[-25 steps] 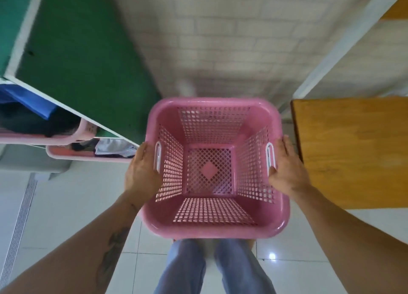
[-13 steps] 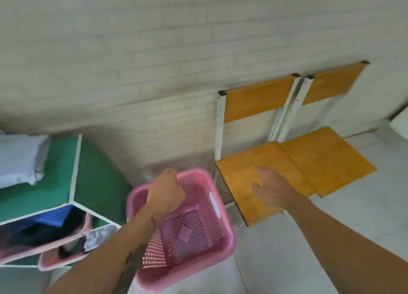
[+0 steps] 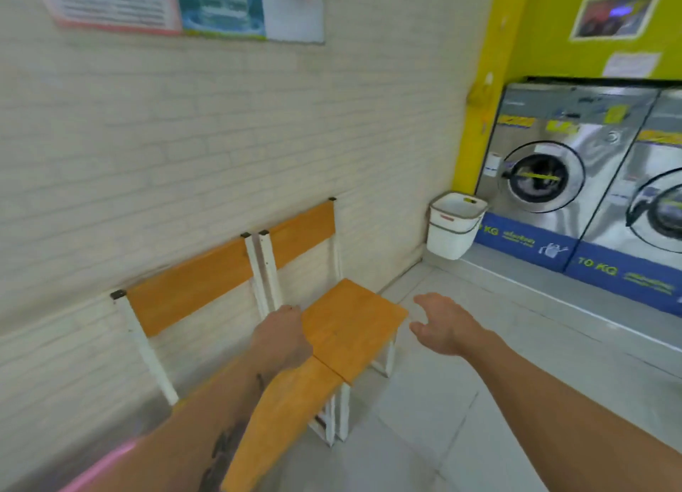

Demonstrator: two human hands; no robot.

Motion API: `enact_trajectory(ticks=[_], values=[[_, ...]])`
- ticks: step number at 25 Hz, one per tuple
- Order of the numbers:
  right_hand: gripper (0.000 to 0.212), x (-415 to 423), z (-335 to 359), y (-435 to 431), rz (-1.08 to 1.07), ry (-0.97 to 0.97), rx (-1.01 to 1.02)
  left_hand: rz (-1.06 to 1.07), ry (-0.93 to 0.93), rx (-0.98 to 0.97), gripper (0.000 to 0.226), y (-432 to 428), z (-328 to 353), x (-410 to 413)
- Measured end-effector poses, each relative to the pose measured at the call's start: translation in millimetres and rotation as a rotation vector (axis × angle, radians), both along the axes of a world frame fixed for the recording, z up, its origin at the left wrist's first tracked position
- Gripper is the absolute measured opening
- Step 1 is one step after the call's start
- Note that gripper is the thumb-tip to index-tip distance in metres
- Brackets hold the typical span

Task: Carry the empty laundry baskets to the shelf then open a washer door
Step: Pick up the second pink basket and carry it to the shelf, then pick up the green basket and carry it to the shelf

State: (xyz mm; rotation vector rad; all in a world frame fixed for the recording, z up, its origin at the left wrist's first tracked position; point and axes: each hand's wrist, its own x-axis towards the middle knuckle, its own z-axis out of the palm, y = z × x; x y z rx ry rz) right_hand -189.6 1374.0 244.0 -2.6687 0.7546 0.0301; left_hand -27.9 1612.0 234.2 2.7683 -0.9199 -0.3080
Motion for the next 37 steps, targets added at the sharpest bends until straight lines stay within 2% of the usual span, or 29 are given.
enact_trajectory(ticks=[4, 12, 20, 25, 30, 37], values=[[0.069, -86, 24, -119, -0.169, -0.003, -0.076, -0.172, 0.014, -0.014, 0.048, -150, 27, -46], [0.061, -216, 26, -304, -0.559, 0.018, -0.106, -0.533, -0.089, 0.003, 0.057, -435, 31, -119], [0.053, -307, 25, -489, -0.905, 0.071, -0.137, -0.859, -0.147, -0.008, 0.040, -708, 24, -192], [0.054, -388, 15, -579, -1.102, 0.053, -0.107, -1.055, -0.169, -0.023, 0.036, -850, 15, -274], [0.055, -500, -6, -684, -1.175, 0.062, -0.088, -1.123, -0.130, -0.049, 0.038, -976, -9, -390], [0.051, -649, 1, -819, -1.190, 0.105, -0.062, -1.175, -0.004, -0.028, 0.039, -1114, -37, -534]])
